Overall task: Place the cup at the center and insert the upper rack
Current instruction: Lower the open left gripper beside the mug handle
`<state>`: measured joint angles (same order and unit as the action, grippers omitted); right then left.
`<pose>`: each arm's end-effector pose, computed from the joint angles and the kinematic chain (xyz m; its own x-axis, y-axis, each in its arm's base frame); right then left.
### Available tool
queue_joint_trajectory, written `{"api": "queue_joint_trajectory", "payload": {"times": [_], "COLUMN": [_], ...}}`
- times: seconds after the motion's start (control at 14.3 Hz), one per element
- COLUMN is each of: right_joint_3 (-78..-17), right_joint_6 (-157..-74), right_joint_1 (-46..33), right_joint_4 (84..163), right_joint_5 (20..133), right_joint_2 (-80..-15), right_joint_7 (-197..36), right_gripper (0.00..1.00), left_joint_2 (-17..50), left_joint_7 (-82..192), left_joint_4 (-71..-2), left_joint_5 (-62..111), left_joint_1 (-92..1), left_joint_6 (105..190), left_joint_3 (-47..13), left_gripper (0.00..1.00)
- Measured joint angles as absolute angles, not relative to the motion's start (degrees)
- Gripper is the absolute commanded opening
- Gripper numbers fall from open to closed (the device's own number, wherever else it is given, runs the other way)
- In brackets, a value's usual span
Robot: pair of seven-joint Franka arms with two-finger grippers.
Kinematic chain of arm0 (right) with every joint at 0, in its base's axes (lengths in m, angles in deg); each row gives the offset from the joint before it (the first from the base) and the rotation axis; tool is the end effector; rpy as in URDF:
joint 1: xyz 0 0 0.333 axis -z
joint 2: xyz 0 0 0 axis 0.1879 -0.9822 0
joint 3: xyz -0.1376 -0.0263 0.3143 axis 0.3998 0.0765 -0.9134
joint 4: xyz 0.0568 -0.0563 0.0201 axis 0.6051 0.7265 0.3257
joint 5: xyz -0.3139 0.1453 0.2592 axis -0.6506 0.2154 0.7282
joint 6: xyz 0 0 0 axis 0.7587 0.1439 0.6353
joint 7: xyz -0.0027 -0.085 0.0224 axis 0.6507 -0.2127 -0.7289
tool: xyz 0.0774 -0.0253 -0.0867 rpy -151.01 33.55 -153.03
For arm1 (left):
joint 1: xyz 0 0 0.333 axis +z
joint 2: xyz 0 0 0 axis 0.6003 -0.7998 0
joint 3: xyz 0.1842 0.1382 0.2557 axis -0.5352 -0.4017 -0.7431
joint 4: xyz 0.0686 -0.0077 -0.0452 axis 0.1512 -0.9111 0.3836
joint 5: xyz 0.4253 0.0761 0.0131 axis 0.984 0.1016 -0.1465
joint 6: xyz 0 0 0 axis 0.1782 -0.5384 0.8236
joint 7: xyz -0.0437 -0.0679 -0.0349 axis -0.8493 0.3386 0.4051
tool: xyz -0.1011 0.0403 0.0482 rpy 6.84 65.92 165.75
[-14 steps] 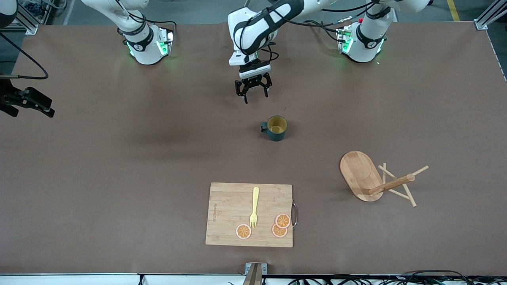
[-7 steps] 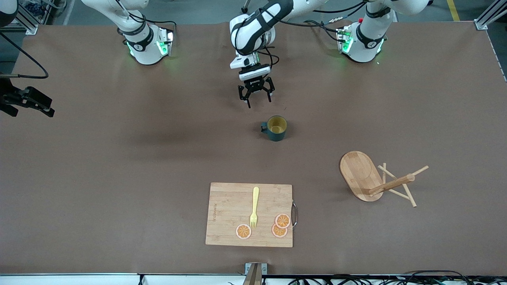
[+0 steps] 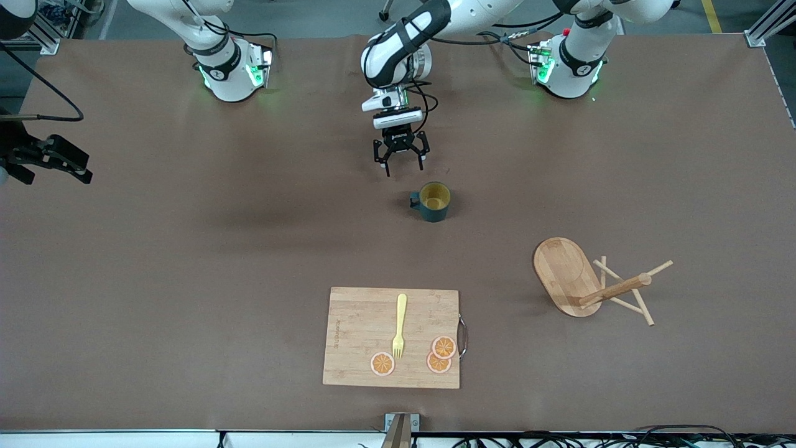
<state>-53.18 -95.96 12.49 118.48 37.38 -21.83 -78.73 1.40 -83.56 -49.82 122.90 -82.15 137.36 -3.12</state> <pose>0.5917 -0.0209 0.6383 0.9971 0.0283 0.0706 0.0254 -0.9988 0.0425 0.2239 -0.5804 0.1231 0.5546 0.1092 0.8249 0.1758 -0.9844 0.0121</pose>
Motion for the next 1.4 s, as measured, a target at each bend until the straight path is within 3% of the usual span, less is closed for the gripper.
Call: {"api": "queue_joint_trajectory", "payload": {"times": [0.21,0.56,1.4], "right_joint_3": [-53.22,-53.14,-52.19], "right_joint_6": [-95.96,-96.07,-96.11], "right_joint_1": [11.03,10.19,10.48], "right_joint_4": [118.42,118.41,117.38], "right_joint_5": [37.38,37.37,37.37], "right_joint_2": [-21.83,-21.84,-22.32], "right_joint_7": [-78.73,-78.73,-78.65], "right_gripper": [1.0,1.0,1.0], "left_joint_2": [0.69,-0.76,-2.1], "left_joint_7": [-83.87,-84.58,-84.11], "left_joint_4": [-49.88,-49.9,-46.47], "left_joint_5": [124.34,126.92,130.16], "left_joint_1": [-83.66,-89.94,-89.85], "left_joint_6": [137.01,136.49,137.22], "left_joint_3": [-3.91,-10.47,-13.93], "left_gripper": [1.0,1.0,0.9]}}
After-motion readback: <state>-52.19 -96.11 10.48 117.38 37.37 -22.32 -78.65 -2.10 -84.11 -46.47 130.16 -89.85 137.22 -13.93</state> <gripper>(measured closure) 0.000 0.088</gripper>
